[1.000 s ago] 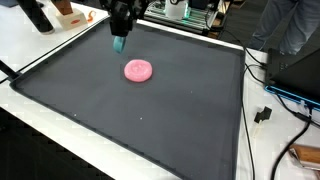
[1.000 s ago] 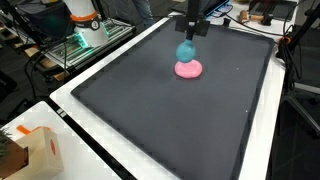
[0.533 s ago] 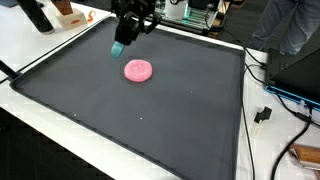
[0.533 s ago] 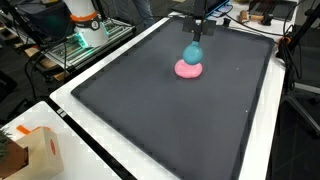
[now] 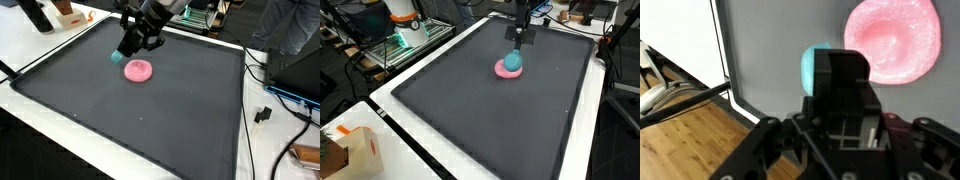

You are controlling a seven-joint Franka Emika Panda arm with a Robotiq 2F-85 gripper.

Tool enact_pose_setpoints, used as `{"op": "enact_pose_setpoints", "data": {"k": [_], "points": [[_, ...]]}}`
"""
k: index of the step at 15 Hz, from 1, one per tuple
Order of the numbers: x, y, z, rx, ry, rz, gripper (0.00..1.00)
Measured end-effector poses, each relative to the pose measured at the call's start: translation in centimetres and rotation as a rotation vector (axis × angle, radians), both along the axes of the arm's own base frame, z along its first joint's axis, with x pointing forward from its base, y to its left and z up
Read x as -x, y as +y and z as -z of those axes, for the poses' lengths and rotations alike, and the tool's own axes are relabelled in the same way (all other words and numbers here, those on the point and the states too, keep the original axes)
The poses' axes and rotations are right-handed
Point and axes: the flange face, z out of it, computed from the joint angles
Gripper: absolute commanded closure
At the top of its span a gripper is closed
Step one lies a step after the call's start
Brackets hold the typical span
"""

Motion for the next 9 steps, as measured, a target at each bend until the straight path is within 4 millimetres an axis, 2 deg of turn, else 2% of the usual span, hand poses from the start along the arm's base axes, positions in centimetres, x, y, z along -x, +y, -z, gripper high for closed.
{"op": "enact_pose_setpoints", "data": {"k": [9], "points": [[-1.3,0.7,2.8,0.170,-0.039,0.128,0.75]]}}
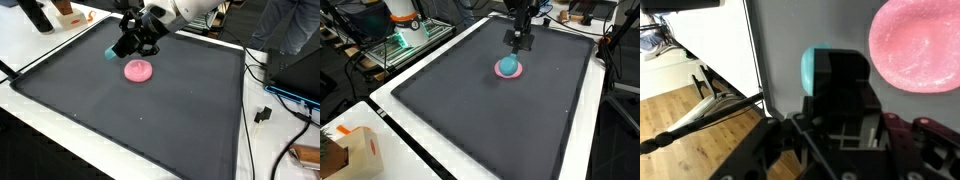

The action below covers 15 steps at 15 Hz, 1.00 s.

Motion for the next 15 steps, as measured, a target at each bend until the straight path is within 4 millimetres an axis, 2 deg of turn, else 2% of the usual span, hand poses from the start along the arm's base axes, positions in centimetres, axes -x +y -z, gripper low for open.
{"op": "enact_pose_setpoints", "data": {"k": [8,15], "points": [[-0.5,-0.1,1.6,0.030,0.009,0.041,0.75],[-1.0,-0.5,2.0,0.030,0.010,0.049,0.75]]}}
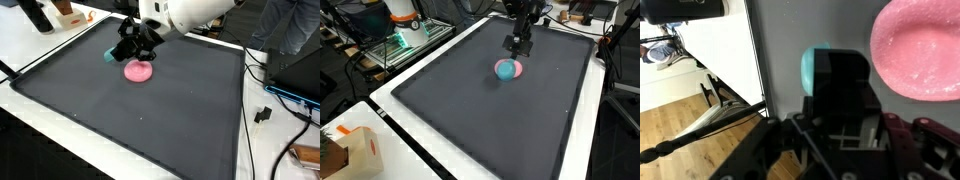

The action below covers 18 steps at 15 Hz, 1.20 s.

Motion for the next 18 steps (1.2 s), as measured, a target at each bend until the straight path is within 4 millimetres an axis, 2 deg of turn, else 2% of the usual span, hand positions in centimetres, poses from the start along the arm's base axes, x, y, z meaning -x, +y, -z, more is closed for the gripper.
{"op": "enact_pose_setpoints", "data": {"k": [10,14,18], "points": [[-1.5,-2.1,-1.9,-0.027,0.063,-0.023,0.75],[-2.1,-2.9,-3.7,-0.103,0.111,-0.061,0.75],[-2.5,-4.0,-6.5,-0.198,0.148,-0.088,0.75]]}}
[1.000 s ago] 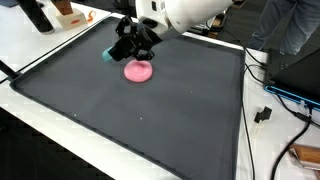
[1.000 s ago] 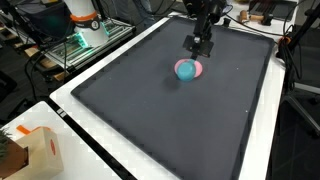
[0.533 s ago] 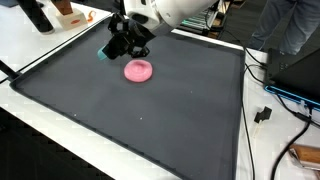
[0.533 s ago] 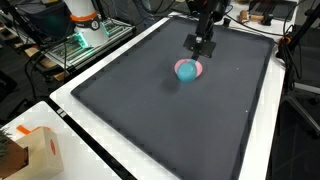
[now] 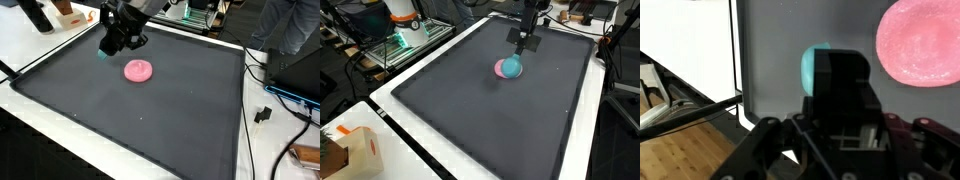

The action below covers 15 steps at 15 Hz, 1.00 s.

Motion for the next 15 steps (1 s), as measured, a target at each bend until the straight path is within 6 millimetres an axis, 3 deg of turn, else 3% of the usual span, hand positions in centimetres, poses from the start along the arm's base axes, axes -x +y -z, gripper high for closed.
{"op": "enact_pose_setpoints", "data": {"k": [8,15], "points": [[0.0,-3.2,-4.9,-0.261,0.095,-0.032,0.75],[0.1,-6.1,-7.3,-0.479,0.140,-0.077,0.75]]}}
